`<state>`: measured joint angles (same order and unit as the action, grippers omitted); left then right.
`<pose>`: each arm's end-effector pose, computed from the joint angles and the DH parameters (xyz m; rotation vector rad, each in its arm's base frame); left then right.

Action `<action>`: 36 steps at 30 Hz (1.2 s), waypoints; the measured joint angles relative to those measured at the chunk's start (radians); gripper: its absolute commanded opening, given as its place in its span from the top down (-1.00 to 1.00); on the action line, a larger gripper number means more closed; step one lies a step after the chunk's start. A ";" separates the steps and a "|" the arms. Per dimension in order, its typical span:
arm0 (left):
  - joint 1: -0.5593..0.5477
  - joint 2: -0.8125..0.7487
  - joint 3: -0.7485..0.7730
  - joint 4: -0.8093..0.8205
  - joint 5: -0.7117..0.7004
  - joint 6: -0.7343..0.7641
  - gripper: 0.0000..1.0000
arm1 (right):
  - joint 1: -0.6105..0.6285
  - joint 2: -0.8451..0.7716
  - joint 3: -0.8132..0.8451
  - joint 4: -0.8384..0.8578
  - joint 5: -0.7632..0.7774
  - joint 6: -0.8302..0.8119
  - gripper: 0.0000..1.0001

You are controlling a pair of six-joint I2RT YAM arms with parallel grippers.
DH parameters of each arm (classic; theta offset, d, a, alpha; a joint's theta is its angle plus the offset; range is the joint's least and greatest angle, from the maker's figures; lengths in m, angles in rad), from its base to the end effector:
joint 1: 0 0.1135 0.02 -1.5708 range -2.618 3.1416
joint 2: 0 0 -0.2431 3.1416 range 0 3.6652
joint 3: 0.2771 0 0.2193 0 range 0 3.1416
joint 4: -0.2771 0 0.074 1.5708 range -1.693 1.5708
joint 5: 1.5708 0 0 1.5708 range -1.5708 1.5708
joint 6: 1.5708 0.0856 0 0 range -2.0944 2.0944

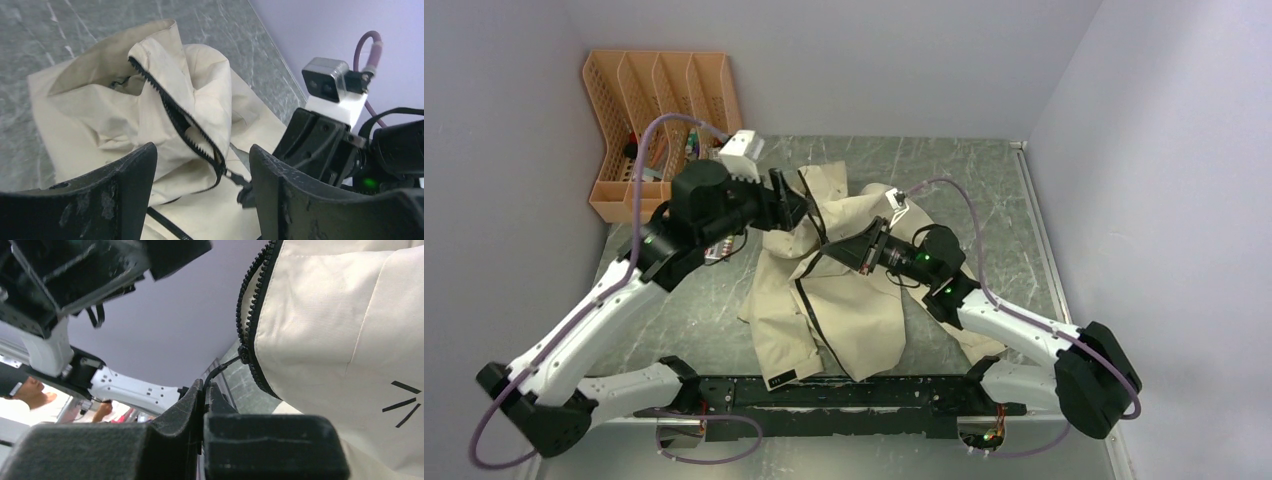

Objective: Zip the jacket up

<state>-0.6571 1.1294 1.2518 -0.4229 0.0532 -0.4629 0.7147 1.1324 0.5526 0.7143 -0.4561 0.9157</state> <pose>0.2114 -0.1688 0.3714 0.2275 1.9407 -0.8089 0.1835 0.2091 0.2885 -0.2665 1.6606 1.6127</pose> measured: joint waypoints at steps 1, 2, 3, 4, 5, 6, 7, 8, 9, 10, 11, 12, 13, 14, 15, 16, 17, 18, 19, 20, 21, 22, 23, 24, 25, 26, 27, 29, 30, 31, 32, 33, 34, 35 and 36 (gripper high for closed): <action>0.000 -0.032 -0.014 0.000 -0.016 0.001 -0.45 | 0.000 0.013 0.013 0.001 0.002 0.011 1.00; 0.000 -0.064 -0.031 0.000 -0.030 0.002 -0.45 | 0.000 0.022 0.022 0.003 0.005 0.020 1.00; 0.000 -0.097 -0.052 0.000 -0.038 0.003 -0.43 | 0.000 0.030 0.033 0.004 0.012 0.029 1.00; 0.000 -0.120 -0.070 0.002 -0.041 0.003 -0.41 | 0.000 0.033 0.040 0.004 0.016 0.034 1.00; 0.000 -0.146 -0.095 0.005 -0.039 0.004 -0.40 | 0.000 0.037 0.047 0.005 0.024 0.040 1.00; 0.000 -0.164 -0.116 0.006 -0.033 0.004 -0.39 | 0.000 0.039 0.055 0.005 0.031 0.047 1.00; 0.000 -0.177 -0.136 0.008 -0.023 0.005 -0.38 | 0.000 0.041 0.065 0.005 0.040 0.051 1.00; 0.000 -0.183 -0.154 0.013 -0.012 0.006 -0.37 | 0.000 0.041 0.072 0.004 0.050 0.054 1.00; 0.000 -0.188 -0.182 0.019 0.008 0.008 -0.37 | 0.000 0.041 0.080 0.004 0.060 0.058 1.00; 0.000 -0.188 -0.201 0.025 0.024 0.011 -0.38 | 0.000 0.041 0.088 0.004 0.068 0.062 1.00; 0.000 -0.185 -0.222 0.035 0.043 0.014 -0.39 | 0.000 0.041 0.095 0.003 0.076 0.068 1.00; 0.000 -0.182 -0.244 0.046 0.061 0.016 -0.39 | 0.000 0.041 0.100 0.003 0.084 0.072 1.00; 0.000 -0.179 -0.267 0.062 0.079 0.021 -0.38 | 0.000 0.041 0.105 0.002 0.091 0.076 1.00; 0.000 -0.174 -0.291 0.079 0.099 0.023 -0.38 | 0.000 0.041 0.108 0.002 0.098 0.080 1.00; 0.000 -0.165 -0.307 0.091 0.117 0.027 -0.38 | 0.000 0.041 0.108 0.003 0.103 0.087 1.00; 0.000 -0.153 -0.319 0.105 0.137 0.031 -0.39 | 0.000 0.041 0.108 0.002 0.105 0.092 1.00; 0.000 -0.138 -0.324 0.122 0.154 0.035 -0.40 | 0.000 0.041 0.108 0.003 0.106 0.098 1.00; 0.000 -0.127 -0.327 0.136 0.163 0.038 -0.41 | 0.000 0.041 0.108 0.002 0.107 0.101 1.00; 0.000 -0.114 -0.328 0.158 0.174 0.042 -0.43 | 0.000 0.041 0.108 0.003 0.106 0.105 1.00; 0.000 -0.105 -0.329 0.176 0.182 0.046 -0.45 | 0.000 0.041 0.108 0.003 0.106 0.109 1.00; 0.000 -0.095 -0.331 0.203 0.190 0.049 -0.46 | 0.000 0.041 0.108 0.004 0.106 0.111 1.00; 0.000 -0.089 -0.332 0.220 0.195 0.051 -0.47 | 0.000 0.041 0.108 0.003 0.106 0.113 1.00; 0.000 -0.082 -0.335 0.248 0.201 0.053 -0.48 | 0.000 0.041 0.108 0.004 0.106 0.116 1.00; 0.000 -0.077 -0.339 0.273 0.206 0.056 -0.47 | 0.000 0.041 0.108 0.004 0.106 0.117 1.00; 0.000 -0.072 -0.344 0.298 0.210 0.056 -0.46 | 0.000 0.041 0.108 0.005 0.106 0.119 1.00; 0.000 -0.066 -0.353 0.329 0.214 0.057 -0.45 | 0.000 0.041 0.108 0.007 0.106 0.121 1.00; 0.000 -0.057 -0.365 0.363 0.217 0.057 -0.43 | 0.000 0.041 0.108 0.008 0.107 0.124 1.00; 0.000 -0.038 -0.386 0.408 0.218 0.056 -0.37 | 0.000 0.041 0.108 0.015 0.109 0.133 1.00; 0.000 -0.027 -0.399 0.431 0.219 0.055 -0.29 | 0.000 0.041 0.108 0.018 0.109 0.138 1.00; 0.000 -0.017 -0.408 0.447 0.222 0.051 -0.19 | 0.000 0.041 0.108 0.019 0.109 0.143 1.00; 0.000 -0.007 -0.416 0.463 0.226 0.049 -0.10 | 0.000 0.041 0.108 0.021 0.110 0.148 1.00; 0.000 0.000 -0.420 0.472 0.230 0.047 0.04 | 0.000 0.041 0.109 0.021 0.113 0.152 1.00; -0.001 0.008 -0.422 0.482 0.235 0.046 0.18 | 0.000 0.041 0.112 0.019 0.117 0.158 1.00; -0.003 0.014 -0.422 0.493 0.240 0.047 0.30 | 0.000 0.041 0.118 0.017 0.124 0.159 1.00; -0.007 0.018 -0.422 0.498 0.241 0.046 0.42 | 0.000 0.041 0.126 0.013 0.132 0.161 1.00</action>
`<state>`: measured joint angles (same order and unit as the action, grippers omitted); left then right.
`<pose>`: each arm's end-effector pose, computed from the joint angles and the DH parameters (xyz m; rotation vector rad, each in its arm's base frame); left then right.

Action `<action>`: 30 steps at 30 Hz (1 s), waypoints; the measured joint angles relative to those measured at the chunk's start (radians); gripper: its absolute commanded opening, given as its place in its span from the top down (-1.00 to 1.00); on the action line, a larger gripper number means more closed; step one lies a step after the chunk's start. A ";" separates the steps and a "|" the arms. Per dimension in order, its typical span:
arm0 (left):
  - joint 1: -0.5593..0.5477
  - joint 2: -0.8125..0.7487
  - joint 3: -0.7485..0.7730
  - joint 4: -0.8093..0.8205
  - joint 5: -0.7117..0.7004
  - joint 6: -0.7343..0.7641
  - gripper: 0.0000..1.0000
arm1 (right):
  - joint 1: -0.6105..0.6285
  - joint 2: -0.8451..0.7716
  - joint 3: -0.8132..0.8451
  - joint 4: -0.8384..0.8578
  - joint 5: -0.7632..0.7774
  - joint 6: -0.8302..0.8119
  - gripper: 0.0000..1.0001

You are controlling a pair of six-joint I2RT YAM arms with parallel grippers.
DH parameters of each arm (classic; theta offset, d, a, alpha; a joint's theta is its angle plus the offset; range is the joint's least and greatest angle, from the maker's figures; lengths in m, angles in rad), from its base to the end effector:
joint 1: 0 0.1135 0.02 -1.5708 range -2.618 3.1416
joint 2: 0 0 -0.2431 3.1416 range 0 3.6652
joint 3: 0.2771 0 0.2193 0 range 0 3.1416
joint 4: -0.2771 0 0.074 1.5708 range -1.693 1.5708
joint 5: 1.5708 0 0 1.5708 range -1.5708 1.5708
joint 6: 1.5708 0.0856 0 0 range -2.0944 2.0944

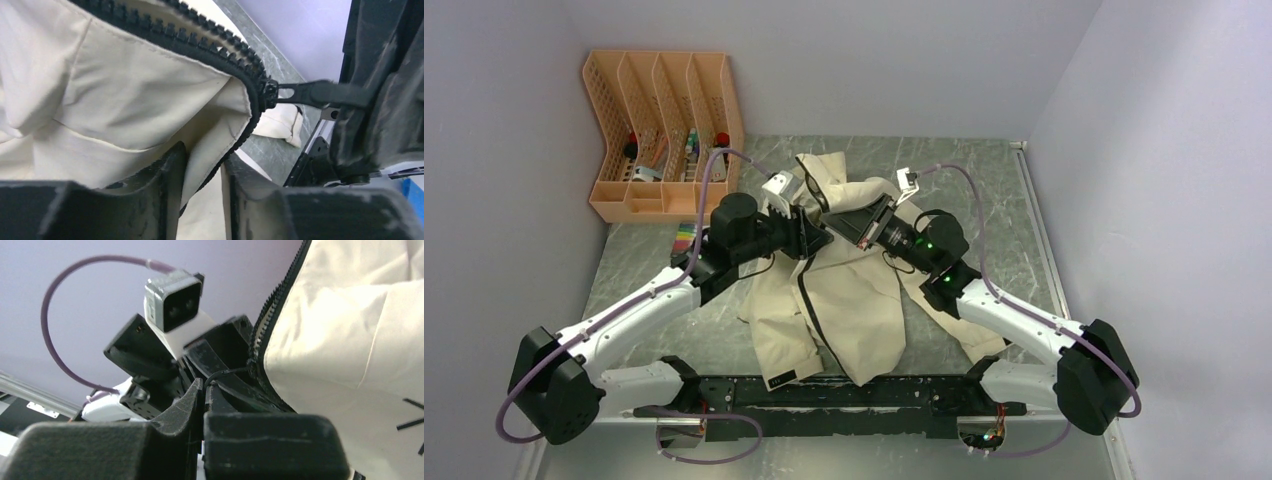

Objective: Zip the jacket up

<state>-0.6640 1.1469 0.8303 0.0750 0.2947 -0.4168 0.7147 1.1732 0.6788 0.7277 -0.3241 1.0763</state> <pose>0.2135 -0.1986 0.2891 0.4567 1.8714 -1.0148 0.2019 0.2113 0.3262 -0.0366 1.5759 1.6824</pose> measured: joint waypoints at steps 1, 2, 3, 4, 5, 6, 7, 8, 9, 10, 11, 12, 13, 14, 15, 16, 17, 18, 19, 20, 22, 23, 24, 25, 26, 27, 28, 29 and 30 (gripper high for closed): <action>-0.005 0.002 0.000 0.007 0.003 -0.002 0.56 | 0.000 0.000 0.008 -0.001 0.007 0.000 1.00; -0.009 0.003 0.000 0.013 0.005 -0.003 0.68 | 0.000 0.000 0.020 -0.002 0.017 0.000 1.00; -0.015 0.003 0.000 0.019 0.005 -0.003 0.76 | 0.000 0.001 0.034 -0.005 0.026 0.000 1.00; -0.022 0.003 0.000 0.029 0.005 -0.001 0.83 | 0.000 0.003 0.049 -0.011 0.034 -0.003 1.00; -0.031 0.002 0.000 0.040 0.005 0.003 0.84 | 0.000 0.008 0.064 -0.018 0.040 -0.005 1.00; -0.042 0.000 0.000 0.043 0.004 0.004 0.84 | 0.000 0.018 0.087 -0.023 0.049 -0.010 1.00; -0.056 -0.002 0.001 0.047 -0.002 0.008 0.84 | 0.000 0.027 0.103 -0.027 0.053 -0.016 1.00; -0.073 -0.003 0.002 0.049 -0.010 0.013 0.84 | 0.000 0.039 0.121 -0.031 0.062 -0.023 1.00; -0.090 -0.003 0.004 0.048 -0.020 0.019 0.84 | 0.000 0.051 0.135 -0.035 0.070 -0.030 1.00; -0.106 -0.003 0.006 0.047 -0.031 0.023 0.84 | 0.000 0.060 0.146 -0.040 0.075 -0.036 1.00; -0.119 -0.003 0.006 0.047 -0.042 0.026 0.84 | -0.002 0.071 0.160 -0.047 0.082 -0.045 1.00; -0.133 -0.003 0.006 0.048 -0.056 0.031 0.84 | -0.002 0.085 0.180 -0.053 0.091 -0.055 1.00; -0.145 -0.003 0.006 0.049 -0.070 0.032 0.84 | -0.001 0.096 0.194 -0.057 0.095 -0.064 1.00; -0.152 -0.003 0.006 0.049 -0.079 0.032 0.84 | -0.001 0.107 0.212 -0.061 0.104 -0.076 1.00; -0.161 -0.005 0.002 0.052 -0.089 0.031 0.84 | -0.002 0.119 0.232 -0.064 0.112 -0.088 1.00; -0.167 -0.009 -0.007 0.061 -0.097 0.027 0.84 | -0.003 0.129 0.254 -0.071 0.116 -0.098 1.00; -0.171 -0.014 -0.017 0.067 -0.103 0.024 0.84 | -0.005 0.136 0.273 -0.076 0.121 -0.109 1.00; -0.174 -0.022 -0.031 0.076 -0.110 0.018 0.84 | -0.007 0.142 0.294 -0.085 0.125 -0.120 1.00; -0.177 -0.031 -0.044 0.086 -0.114 0.012 0.84 | -0.008 0.148 0.313 -0.092 0.131 -0.130 1.00; -0.180 -0.040 -0.059 0.091 -0.116 0.006 0.84 | -0.009 0.154 0.331 -0.093 0.135 -0.138 1.00; -0.191 -0.055 -0.087 0.096 -0.116 -0.006 0.84 | -0.015 0.171 0.378 -0.090 0.147 -0.156 1.00; -0.197 -0.060 -0.100 0.097 -0.117 -0.012 0.84 | -0.020 0.178 0.399 -0.088 0.154 -0.165 1.00; -0.201 -0.063 -0.112 0.098 -0.116 -0.018 0.84 | -0.024 0.184 0.416 -0.083 0.160 -0.173 1.00; -0.206 -0.067 -0.125 0.105 -0.121 -0.024 0.84 | -0.028 0.188 0.427 -0.087 0.159 -0.179 1.00; -0.207 -0.070 -0.131 0.117 -0.129 -0.030 0.84 | -0.032 0.192 0.432 -0.092 0.159 -0.185 1.00; -0.207 -0.074 -0.134 0.123 -0.134 -0.035 0.84 | -0.034 0.199 0.439 -0.093 0.159 -0.190 1.00; -0.208 -0.080 -0.141 0.132 -0.138 -0.042 0.84 | -0.039 0.206 0.447 -0.097 0.158 -0.193 1.00; -0.209 -0.086 -0.148 0.142 -0.143 -0.047 0.84 | -0.047 0.216 0.458 -0.105 0.155 -0.195 1.00; -0.209 -0.092 -0.155 0.151 -0.150 -0.052 0.84 | -0.053 0.223 0.466 -0.111 0.151 -0.195 1.00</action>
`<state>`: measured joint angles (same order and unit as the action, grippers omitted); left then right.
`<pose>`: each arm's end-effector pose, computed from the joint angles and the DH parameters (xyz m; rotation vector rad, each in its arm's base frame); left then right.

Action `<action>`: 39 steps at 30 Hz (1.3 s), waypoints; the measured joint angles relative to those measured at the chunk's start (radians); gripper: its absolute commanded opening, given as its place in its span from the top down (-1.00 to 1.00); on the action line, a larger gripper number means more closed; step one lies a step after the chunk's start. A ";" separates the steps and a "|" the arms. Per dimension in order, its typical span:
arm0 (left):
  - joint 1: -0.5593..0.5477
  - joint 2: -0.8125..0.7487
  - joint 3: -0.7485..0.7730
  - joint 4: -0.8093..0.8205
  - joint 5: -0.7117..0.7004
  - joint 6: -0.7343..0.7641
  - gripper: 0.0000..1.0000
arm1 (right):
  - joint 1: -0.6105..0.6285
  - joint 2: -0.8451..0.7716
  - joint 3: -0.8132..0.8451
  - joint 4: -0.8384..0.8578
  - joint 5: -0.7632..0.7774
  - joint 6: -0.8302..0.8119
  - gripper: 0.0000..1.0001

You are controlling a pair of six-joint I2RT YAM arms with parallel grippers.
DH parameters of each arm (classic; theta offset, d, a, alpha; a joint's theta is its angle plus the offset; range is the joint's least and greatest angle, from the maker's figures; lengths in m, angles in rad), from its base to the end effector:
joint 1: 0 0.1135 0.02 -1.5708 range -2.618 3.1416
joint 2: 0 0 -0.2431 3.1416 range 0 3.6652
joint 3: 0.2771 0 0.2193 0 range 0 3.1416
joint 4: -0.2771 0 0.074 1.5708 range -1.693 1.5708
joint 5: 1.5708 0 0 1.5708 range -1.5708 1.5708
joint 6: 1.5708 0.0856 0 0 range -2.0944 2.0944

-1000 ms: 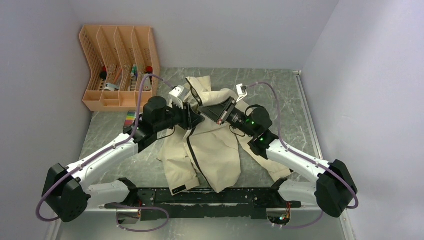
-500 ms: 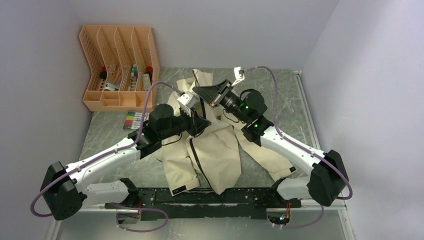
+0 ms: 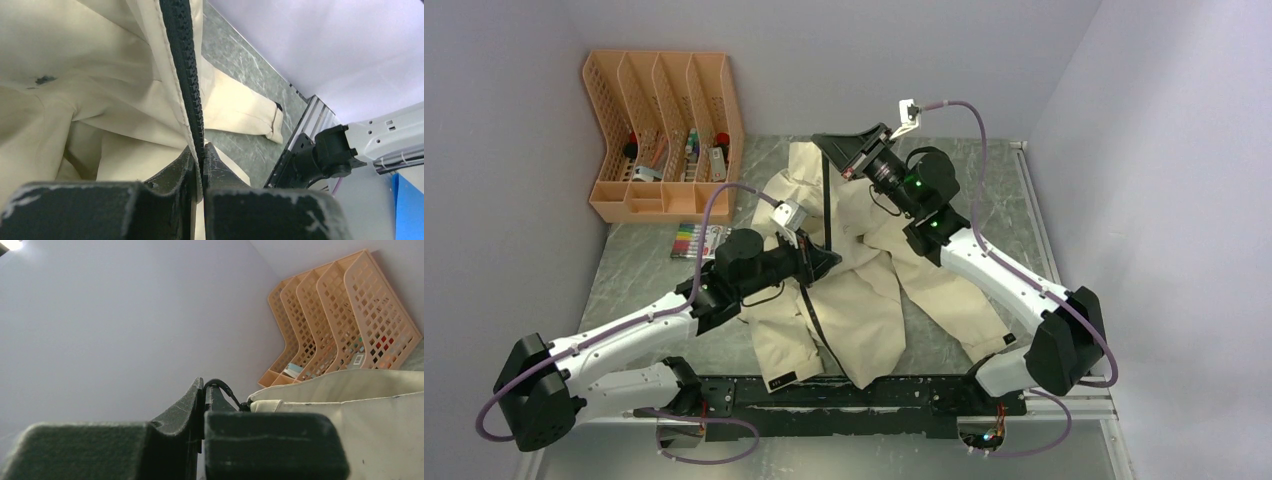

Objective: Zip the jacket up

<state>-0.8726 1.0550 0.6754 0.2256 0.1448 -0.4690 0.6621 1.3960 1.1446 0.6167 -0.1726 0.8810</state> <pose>0.1674 -0.2186 0.2782 0.4841 1.7920 -1.0919 0.2629 0.2236 0.4151 -0.0210 1.3448 1.4348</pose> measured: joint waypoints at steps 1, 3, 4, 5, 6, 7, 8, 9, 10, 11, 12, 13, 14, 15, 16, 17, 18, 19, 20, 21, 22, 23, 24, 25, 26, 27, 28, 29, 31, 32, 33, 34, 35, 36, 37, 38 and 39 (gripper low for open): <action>0.000 -0.003 -0.004 0.008 -0.007 -0.004 0.84 | -0.006 0.010 0.012 -0.005 -0.005 0.000 1.00; 0.000 -0.007 -0.007 0.018 -0.024 -0.011 0.84 | -0.015 0.019 0.023 -0.010 -0.011 -0.001 1.00; 0.000 -0.008 -0.007 0.019 -0.032 -0.014 0.84 | -0.018 0.021 0.024 -0.010 -0.015 -0.002 1.00; 0.000 -0.008 -0.006 0.018 -0.037 -0.017 0.84 | -0.019 0.021 0.025 -0.010 -0.018 -0.003 1.00; 0.000 -0.006 -0.003 0.012 -0.045 -0.018 0.84 | -0.021 0.021 0.025 -0.010 -0.019 -0.003 1.00; 0.000 -0.003 0.005 0.004 -0.051 -0.018 0.84 | -0.022 0.021 0.025 -0.010 -0.021 -0.003 1.00; -0.001 0.001 0.014 -0.005 -0.056 -0.018 0.84 | -0.025 0.021 0.026 -0.010 -0.023 -0.004 1.00; -0.002 0.006 0.023 -0.012 -0.058 -0.017 0.84 | -0.028 0.021 0.026 -0.010 -0.027 -0.004 1.00; -0.003 0.016 0.039 -0.024 -0.061 -0.014 0.84 | -0.033 0.021 0.026 -0.009 -0.032 -0.005 1.00; -0.004 0.024 0.051 -0.035 -0.063 -0.011 0.84 | -0.037 0.020 0.026 -0.009 -0.037 -0.007 1.00; -0.005 0.036 0.067 -0.045 -0.064 -0.005 0.84 | -0.043 0.019 0.026 -0.009 -0.042 -0.008 1.00; -0.004 0.046 0.080 -0.052 -0.064 0.002 0.84 | -0.048 0.017 0.026 -0.009 -0.045 -0.008 1.00; -0.003 0.060 0.098 -0.066 -0.064 0.009 0.84 | -0.055 0.011 0.024 -0.010 -0.048 -0.011 1.00; 0.000 0.075 0.119 -0.079 -0.065 0.017 0.84 | -0.062 0.002 0.018 -0.010 -0.050 -0.014 1.00; 0.003 0.086 0.134 -0.089 -0.065 0.023 0.84 | -0.069 -0.010 0.010 -0.011 -0.052 -0.016 1.00; 0.012 0.101 0.157 -0.105 -0.065 0.030 0.84 | -0.076 -0.027 -0.001 -0.013 -0.052 -0.022 1.00; 0.021 0.118 0.178 -0.115 -0.063 0.036 0.84 | -0.083 -0.047 -0.013 -0.016 -0.053 -0.028 0.99; 0.030 0.134 0.198 -0.125 -0.061 0.041 0.84 | -0.087 -0.067 -0.027 -0.018 -0.053 -0.033 0.91; 0.040 0.148 0.217 -0.134 -0.056 0.046 0.84 | -0.090 -0.088 -0.040 -0.018 -0.056 -0.038 0.85; 0.053 0.161 0.233 -0.143 -0.052 0.050 0.84 | -0.092 -0.103 -0.051 -0.019 -0.056 -0.041 0.78; 0.067 0.175 0.251 -0.154 -0.047 0.055 0.84 | -0.093 -0.124 -0.070 -0.020 -0.055 -0.046 0.68; 0.078 0.187 0.267 -0.162 -0.045 0.058 0.84 | -0.094 -0.139 -0.087 -0.021 -0.055 -0.048 0.55; 0.091 0.202 0.285 -0.172 -0.044 0.063 0.84 | -0.094 -0.156 -0.105 -0.024 -0.055 -0.051 0.41; 0.101 0.216 0.304 -0.179 -0.043 0.068 0.84 | -0.094 -0.171 -0.121 -0.031 -0.054 -0.054 0.25; 0.111 0.230 0.321 -0.182 -0.043 0.073 0.84 | -0.094 -0.185 -0.134 -0.041 -0.055 -0.058 0.14; 0.119 0.244 0.341 -0.190 -0.043 0.079 0.84 | -0.093 -0.197 -0.143 -0.049 -0.055 -0.058 0.05; 0.127 0.260 0.364 -0.197 -0.043 0.087 0.84 | -0.093 -0.213 -0.155 -0.063 -0.055 -0.067 -0.03; 0.133 0.278 0.391 -0.202 -0.043 0.093 0.84 | -0.093 -0.229 -0.164 -0.077 -0.054 -0.072 -0.10; 0.145 0.315 0.446 -0.212 -0.043 0.107 0.84 | -0.093 -0.272 -0.177 -0.119 -0.047 -0.086 -0.26; 0.151 0.333 0.474 -0.220 -0.043 0.114 0.84 | -0.093 -0.298 -0.184 -0.140 -0.038 -0.095 -0.32; 0.158 0.357 0.514 -0.229 -0.042 0.122 0.84 | -0.093 -0.330 -0.194 -0.159 -0.028 -0.102 -0.35; 0.161 0.373 0.537 -0.232 -0.042 0.126 0.84 | -0.093 -0.357 -0.205 -0.173 -0.019 -0.108 -0.38; 0.165 0.395 0.574 -0.243 -0.039 0.134 0.84 | -0.093 -0.395 -0.220 -0.188 -0.008 -0.117 -0.40; 0.167 0.418 0.611 -0.253 -0.035 0.141 0.84 | -0.093 -0.431 -0.233 -0.207 0.002 -0.127 -0.43; 0.170 0.440 0.645 -0.260 -0.033 0.148 0.84 | -0.093 -0.465 -0.240 -0.232 0.011 -0.137 -0.45; 0.171 0.468 0.689 -0.274 -0.031 0.157 0.84 | -0.093 -0.492 -0.240 -0.257 0.021 -0.149 -0.46; 0.172 0.491 0.726 -0.281 -0.029 0.167 0.84 | -0.093 -0.513 -0.240 -0.277 0.030 -0.161 -0.48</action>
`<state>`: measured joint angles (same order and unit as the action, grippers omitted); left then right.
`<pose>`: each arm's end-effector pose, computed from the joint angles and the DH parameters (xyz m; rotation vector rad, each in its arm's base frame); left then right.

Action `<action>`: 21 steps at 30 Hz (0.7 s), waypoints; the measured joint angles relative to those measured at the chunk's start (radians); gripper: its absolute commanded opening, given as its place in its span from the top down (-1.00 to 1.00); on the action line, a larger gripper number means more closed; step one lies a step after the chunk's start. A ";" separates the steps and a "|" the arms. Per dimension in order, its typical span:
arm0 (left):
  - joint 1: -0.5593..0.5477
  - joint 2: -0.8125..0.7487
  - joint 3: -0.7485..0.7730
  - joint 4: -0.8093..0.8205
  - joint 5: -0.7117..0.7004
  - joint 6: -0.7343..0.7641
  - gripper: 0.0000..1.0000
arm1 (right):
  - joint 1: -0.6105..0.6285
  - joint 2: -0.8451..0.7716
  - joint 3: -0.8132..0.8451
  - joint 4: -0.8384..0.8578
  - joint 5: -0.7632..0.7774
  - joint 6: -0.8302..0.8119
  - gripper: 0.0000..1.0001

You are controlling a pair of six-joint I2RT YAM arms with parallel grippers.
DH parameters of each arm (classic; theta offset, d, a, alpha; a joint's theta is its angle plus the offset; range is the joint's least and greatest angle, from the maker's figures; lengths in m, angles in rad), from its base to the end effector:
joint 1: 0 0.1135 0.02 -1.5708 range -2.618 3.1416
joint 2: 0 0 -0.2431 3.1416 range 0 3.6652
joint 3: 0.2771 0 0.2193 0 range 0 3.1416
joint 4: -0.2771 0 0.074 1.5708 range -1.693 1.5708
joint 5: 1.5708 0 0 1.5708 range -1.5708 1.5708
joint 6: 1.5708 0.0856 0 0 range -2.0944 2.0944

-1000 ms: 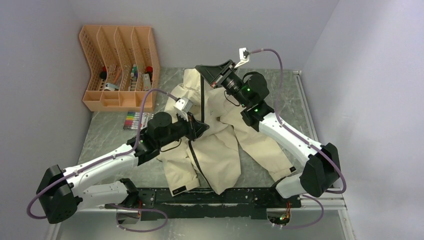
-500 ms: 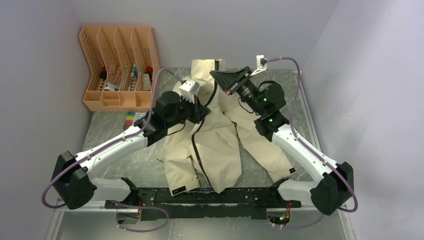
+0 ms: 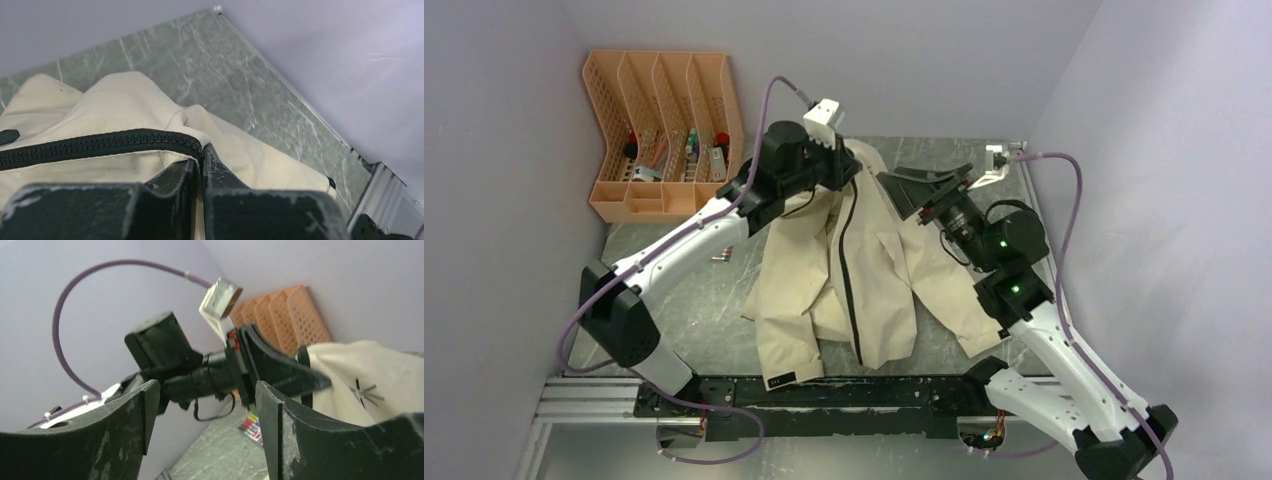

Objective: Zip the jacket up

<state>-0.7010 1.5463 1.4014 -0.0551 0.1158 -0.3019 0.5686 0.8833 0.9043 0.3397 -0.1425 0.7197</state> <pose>0.2896 -0.2574 0.3538 0.4510 1.7891 -0.8180 0.1821 0.1308 0.4218 -0.0356 1.3048 1.2016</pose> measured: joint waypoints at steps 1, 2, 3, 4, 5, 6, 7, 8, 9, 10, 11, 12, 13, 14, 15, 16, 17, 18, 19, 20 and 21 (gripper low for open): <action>0.000 0.029 0.045 -0.006 0.001 0.012 0.84 | 0.000 -0.024 0.000 -0.029 0.011 -0.012 -0.50; 0.000 0.053 0.081 -0.010 0.002 0.023 0.84 | 0.000 -0.048 -0.002 -0.058 0.023 -0.026 -0.51; 0.002 0.081 0.127 -0.020 0.002 0.035 0.84 | 0.000 -0.070 -0.004 -0.088 0.034 -0.037 -0.51; 0.004 0.113 0.179 -0.031 0.005 0.050 0.84 | 0.000 -0.090 -0.008 -0.115 0.045 -0.049 -0.52; 0.007 0.143 0.227 -0.040 0.006 0.061 0.84 | 0.000 -0.107 -0.010 -0.140 0.054 -0.057 -0.52; 0.014 0.177 0.286 -0.054 0.008 0.075 0.84 | 0.000 -0.126 -0.013 -0.169 0.066 -0.068 -0.52; 0.020 0.206 0.331 -0.061 0.010 0.084 0.84 | 0.000 -0.145 -0.014 -0.199 0.078 -0.079 -0.53; 0.030 0.240 0.391 -0.077 0.013 0.095 0.84 | 0.000 -0.163 -0.016 -0.225 0.089 -0.089 -0.53; 0.038 0.273 0.448 -0.090 0.016 0.104 0.84 | 0.000 -0.180 -0.017 -0.248 0.097 -0.098 -0.53; 0.047 0.310 0.519 -0.112 0.021 0.111 0.84 | 0.000 -0.195 -0.020 -0.261 0.105 -0.105 -0.54; 0.055 0.343 0.575 -0.121 0.024 0.117 0.84 | 0.000 -0.211 -0.023 -0.276 0.114 -0.113 -0.54; 0.064 0.381 0.646 -0.139 0.028 0.125 0.84 | 0.000 -0.228 -0.026 -0.296 0.124 -0.121 -0.54; 0.069 0.413 0.707 -0.150 0.032 0.132 0.84 | 0.000 -0.242 -0.027 -0.313 0.134 -0.129 -0.54; 0.078 0.435 0.751 -0.158 0.038 0.138 0.84 | 0.000 -0.254 -0.029 -0.326 0.143 -0.138 -0.54; 0.082 0.447 0.775 -0.159 0.042 0.141 0.84 | 0.000 -0.261 -0.030 -0.334 0.149 -0.145 -0.54; 0.087 0.453 0.790 -0.155 0.047 0.145 0.84 | 0.000 -0.266 -0.031 -0.344 0.156 -0.152 -0.54; 0.093 0.453 0.790 -0.153 0.050 0.146 0.84 | 0.000 -0.268 -0.032 -0.352 0.161 -0.160 -0.54; 0.099 0.452 0.787 -0.148 0.054 0.145 0.84 | 0.000 -0.267 -0.033 -0.361 0.166 -0.166 -0.55; 0.104 0.449 0.772 -0.135 0.058 0.144 0.81 | 0.000 -0.264 -0.037 -0.367 0.166 -0.173 -0.55; 0.108 0.437 0.734 -0.115 0.066 0.140 0.65 | 0.000 -0.261 -0.041 -0.370 0.166 -0.181 -0.56; 0.111 0.420 0.686 -0.101 0.074 0.135 0.42 | 0.000 -0.255 -0.046 -0.372 0.166 -0.188 -0.56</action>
<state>-0.5896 1.9663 2.0869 -0.1562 0.1894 -0.1665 0.5686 0.6281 0.8581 -0.0319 0.0231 0.5312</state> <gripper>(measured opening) 0.092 0.774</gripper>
